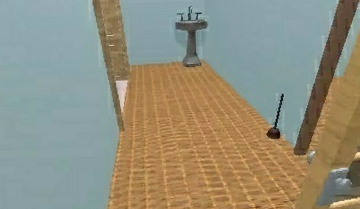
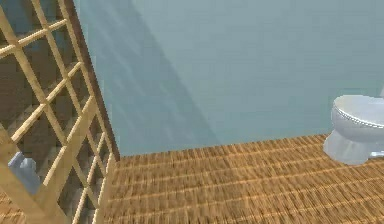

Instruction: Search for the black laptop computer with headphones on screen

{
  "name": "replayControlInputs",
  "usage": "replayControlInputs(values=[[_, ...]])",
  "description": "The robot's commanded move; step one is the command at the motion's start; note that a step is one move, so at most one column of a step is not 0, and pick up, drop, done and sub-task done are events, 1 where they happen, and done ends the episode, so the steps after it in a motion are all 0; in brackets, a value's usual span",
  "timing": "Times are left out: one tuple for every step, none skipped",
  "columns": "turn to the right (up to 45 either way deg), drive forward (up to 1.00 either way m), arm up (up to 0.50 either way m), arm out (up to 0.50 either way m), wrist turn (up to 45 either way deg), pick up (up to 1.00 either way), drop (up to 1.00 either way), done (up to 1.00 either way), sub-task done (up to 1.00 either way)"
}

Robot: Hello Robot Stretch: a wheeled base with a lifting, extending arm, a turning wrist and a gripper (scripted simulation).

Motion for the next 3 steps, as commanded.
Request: replayControlInputs(values=[[-9.0,0.0,0.0,0.0,0.0,0.0,0.0,0.0,0.0],[0.0,0.15,0.0,0.0,0.0,0.0,0.0,0.0,0.0],[18.0,0.0,0.0,0.0,0.0,0.0,0.0,0.0,0.0]])
